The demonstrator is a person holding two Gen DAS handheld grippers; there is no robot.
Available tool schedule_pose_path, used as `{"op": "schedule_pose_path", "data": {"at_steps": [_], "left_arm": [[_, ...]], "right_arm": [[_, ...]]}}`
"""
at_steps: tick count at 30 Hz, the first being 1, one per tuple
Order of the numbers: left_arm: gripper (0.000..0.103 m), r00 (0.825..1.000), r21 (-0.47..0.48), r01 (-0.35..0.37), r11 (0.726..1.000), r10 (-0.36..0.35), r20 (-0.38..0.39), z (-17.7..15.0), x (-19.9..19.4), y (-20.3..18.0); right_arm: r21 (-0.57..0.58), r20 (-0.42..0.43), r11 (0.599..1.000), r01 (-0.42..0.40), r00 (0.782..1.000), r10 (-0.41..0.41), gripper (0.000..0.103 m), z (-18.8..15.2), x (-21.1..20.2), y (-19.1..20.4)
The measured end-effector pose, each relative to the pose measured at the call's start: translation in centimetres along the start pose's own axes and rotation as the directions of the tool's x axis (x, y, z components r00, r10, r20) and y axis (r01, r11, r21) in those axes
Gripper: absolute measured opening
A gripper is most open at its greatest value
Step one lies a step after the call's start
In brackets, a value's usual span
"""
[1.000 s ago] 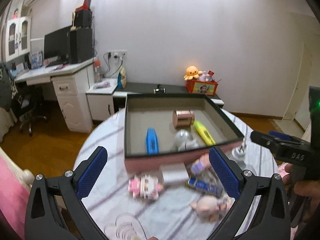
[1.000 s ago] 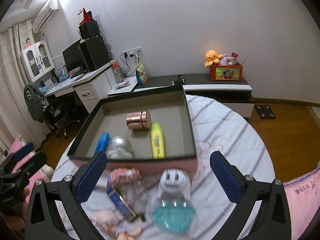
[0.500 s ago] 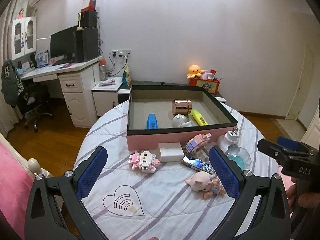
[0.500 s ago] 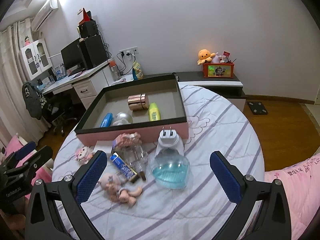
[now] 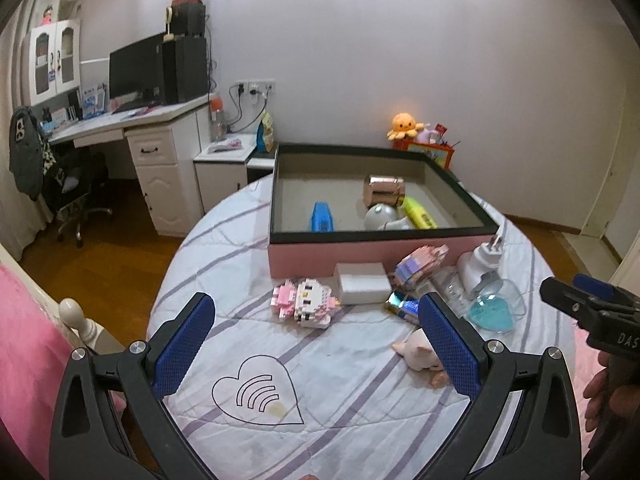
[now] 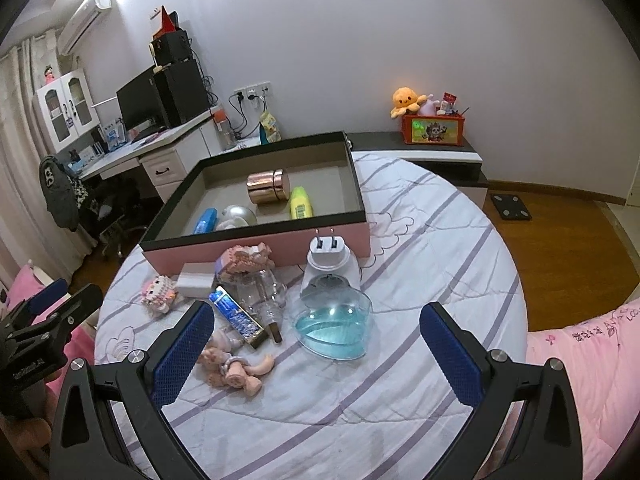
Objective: Organize rigid objects
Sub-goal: 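Grasp the pink-white block figure with the left tool while the right tool grasps the blue dish, then lift the block figure and blue dish toward the box with both tools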
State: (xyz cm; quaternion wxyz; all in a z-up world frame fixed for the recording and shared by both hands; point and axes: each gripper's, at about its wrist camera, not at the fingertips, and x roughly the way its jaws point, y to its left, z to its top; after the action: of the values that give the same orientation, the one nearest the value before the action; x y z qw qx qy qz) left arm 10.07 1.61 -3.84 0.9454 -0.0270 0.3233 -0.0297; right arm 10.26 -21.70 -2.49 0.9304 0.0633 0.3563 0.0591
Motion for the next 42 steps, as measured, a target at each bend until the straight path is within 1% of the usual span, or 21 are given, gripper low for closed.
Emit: {"op": "schedule_pose_path", "data": {"at_steps": [9,13,16,21,24,25,26,27,28,29,30,31,33,34,38,42], "left_arm": [[0.103,0.998,-0.002,-0.023,1.000,0.022,-0.066,-0.9,3.7,1.0],[0.103,0.994,0.018,-0.039,0.999,0.040,-0.106,-1.0,5.8,1.3],[0.103,0.991,0.024,-0.036,0.999,0.038,-0.130,-1.0,7.5,1.6],[0.103,0.982,0.049,-0.049,0.998,0.057,-0.183,-0.9,10.3,1.9],[0.102,0.967,0.060,-0.041,0.997,0.054,-0.250,-1.0,12.1,1.8],[0.101,0.965,0.060,-0.038,0.997,0.052,-0.259,-0.9,12.4,1.8],[0.097,0.966,0.059,-0.027,0.998,0.041,-0.255,-0.8,12.5,1.8],[0.097,0.966,0.061,-0.016,0.998,0.031,-0.258,-0.7,12.6,1.8],[0.097,0.965,0.062,-0.006,0.998,0.022,-0.261,-0.7,12.7,1.8],[0.093,0.966,0.060,0.001,0.998,0.014,-0.258,-0.7,12.7,1.8],[0.086,0.967,0.061,0.017,0.998,-0.001,-0.254,-0.7,12.5,1.7],[0.082,0.968,0.065,0.024,0.998,-0.007,-0.251,-0.7,12.5,1.6],[0.063,0.971,0.073,0.028,0.997,-0.009,-0.238,-0.9,12.1,1.4],[0.060,0.972,0.074,0.032,0.997,-0.013,-0.233,-0.9,11.9,1.3],[0.059,0.973,0.032,0.046,0.998,-0.038,-0.226,-1.0,11.4,2.1],[0.059,0.974,0.013,0.053,0.999,-0.048,-0.220,-1.1,10.5,2.5]], "right_arm": [[0.005,-0.064,1.000,0.017,0.998,-0.017,0.103,-0.2,2.9,-0.4],[0.009,-0.093,1.000,0.024,0.995,-0.023,0.103,-0.4,4.4,-0.7],[0.010,-0.118,1.000,0.028,0.993,-0.027,0.103,-0.6,5.5,-0.9],[0.009,-0.159,0.999,0.034,0.987,-0.032,0.103,-1.1,7.3,-1.2],[0.008,-0.181,0.999,0.047,0.982,-0.045,0.103,-1.5,8.4,-1.5],[0.008,-0.186,0.999,0.049,0.981,-0.047,0.102,-1.6,8.7,-1.7],[0.007,-0.189,0.999,0.052,0.981,-0.050,0.099,-1.7,8.9,-1.7],[0.003,-0.183,0.999,0.054,0.982,-0.052,0.098,-1.8,8.9,-1.7],[-0.001,-0.175,0.999,0.052,0.983,-0.051,0.094,-1.8,8.8,-1.7],[-0.005,-0.172,0.999,0.046,0.984,-0.046,0.088,-1.7,8.8,-1.6],[-0.013,-0.170,0.999,0.046,0.984,-0.047,0.083,-1.6,8.8,-1.5],[-0.030,-0.166,0.998,0.053,0.985,-0.057,0.073,-1.6,8.8,-1.4],[-0.037,-0.166,0.998,0.046,0.985,-0.051,0.073,-1.5,8.8,-1.3],[-0.036,-0.165,0.999,0.039,0.985,-0.045,0.073,-1.5,8.7,-1.4],[-0.030,-0.162,0.999,0.020,0.987,-0.025,0.073,-1.6,8.0,-1.4],[-0.027,-0.150,1.000,0.013,0.989,-0.017,0.073,-1.4,7.1,-1.5]]}}
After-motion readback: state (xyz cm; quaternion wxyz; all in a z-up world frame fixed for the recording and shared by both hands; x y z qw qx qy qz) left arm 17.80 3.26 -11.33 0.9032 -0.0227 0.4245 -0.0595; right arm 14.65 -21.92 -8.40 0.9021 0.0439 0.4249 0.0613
